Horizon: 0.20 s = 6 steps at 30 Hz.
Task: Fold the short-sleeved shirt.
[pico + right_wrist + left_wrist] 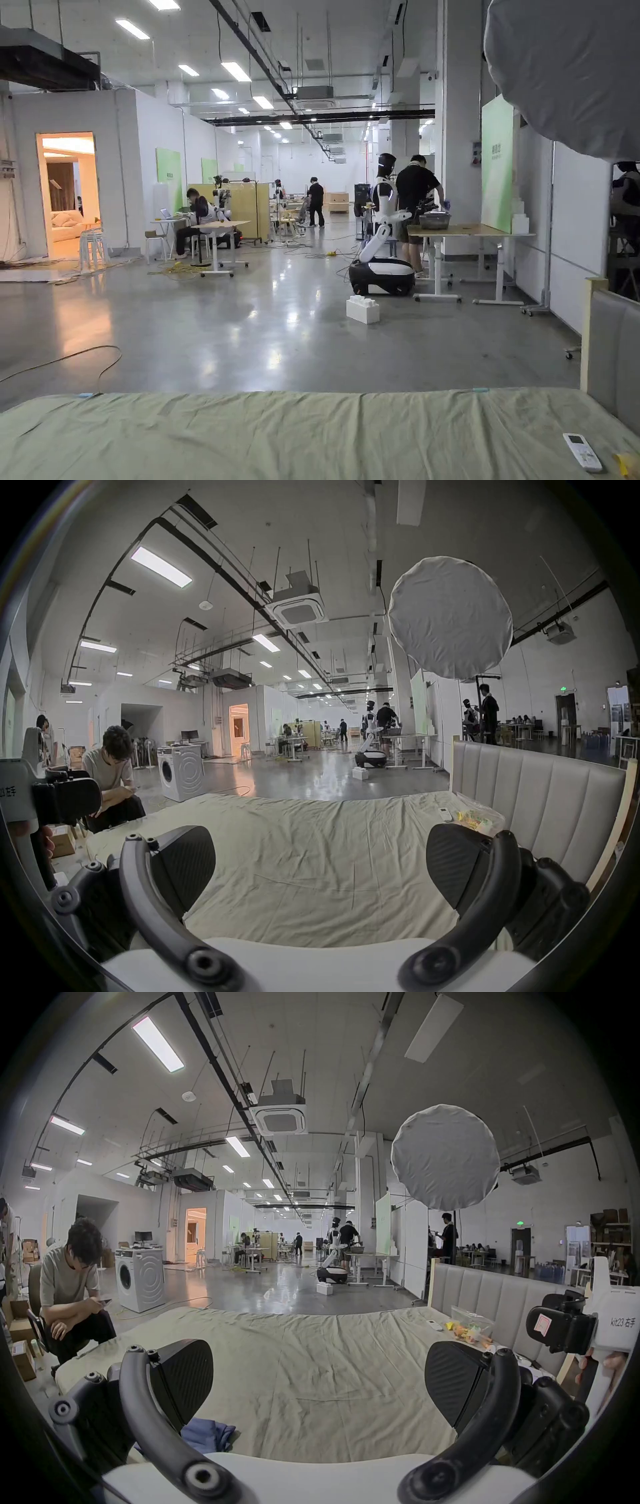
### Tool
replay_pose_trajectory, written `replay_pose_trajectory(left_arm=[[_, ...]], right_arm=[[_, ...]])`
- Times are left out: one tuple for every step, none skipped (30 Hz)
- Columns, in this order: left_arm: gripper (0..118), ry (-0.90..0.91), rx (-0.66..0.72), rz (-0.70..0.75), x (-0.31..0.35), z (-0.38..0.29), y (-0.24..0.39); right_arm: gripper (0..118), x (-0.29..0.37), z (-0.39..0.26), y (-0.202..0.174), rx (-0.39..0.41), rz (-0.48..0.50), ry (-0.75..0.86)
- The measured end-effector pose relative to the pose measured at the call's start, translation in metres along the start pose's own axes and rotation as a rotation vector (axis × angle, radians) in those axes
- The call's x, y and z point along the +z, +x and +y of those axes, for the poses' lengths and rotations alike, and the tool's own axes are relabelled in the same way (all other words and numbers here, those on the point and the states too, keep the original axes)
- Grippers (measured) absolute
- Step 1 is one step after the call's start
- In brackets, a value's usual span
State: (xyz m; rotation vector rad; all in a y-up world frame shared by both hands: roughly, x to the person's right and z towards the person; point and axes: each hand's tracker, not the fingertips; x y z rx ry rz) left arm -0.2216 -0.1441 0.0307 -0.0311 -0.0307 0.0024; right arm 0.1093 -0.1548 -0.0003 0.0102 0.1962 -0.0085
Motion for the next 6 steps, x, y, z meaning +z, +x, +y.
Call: replay_pose_trajectory(left_arm=[[118,-0.005,0.01,-0.002,0.0009,0.0023,-0.0005],[118,-0.001,0.016,-0.006,0.0021,0.0039,-0.0009],[118,0.01,0.015,-0.012,0.0036,0.0049,-0.001],[118,0.014,0.01,-0.013,0.0045,0.006,-0.0007],[118,0.017,0.001,-0.009,0.0049,0.0069,0.0004],[118,0.017,-0.008,-0.006,0.0052,0.0051,-0.0001]], right_arm=[[118,0.0,-0.0019,0.0001,0.0,-0.005,-0.006],[118,-0.0001,-0.0019,-0.0002,0.003,-0.007,-0.006],[118,-0.0001,-0.0017,-0.0004,0.005,-0.009,-0.007],[118,-0.0001,-0.0016,-0.0006,0.004,-0.008,-0.009],[118,0.0004,-0.001,-0.0017,0.003,-0.006,-0.007],[118,0.0007,-0.0003,-0.0022,0.002,-0.003,-0.004]])
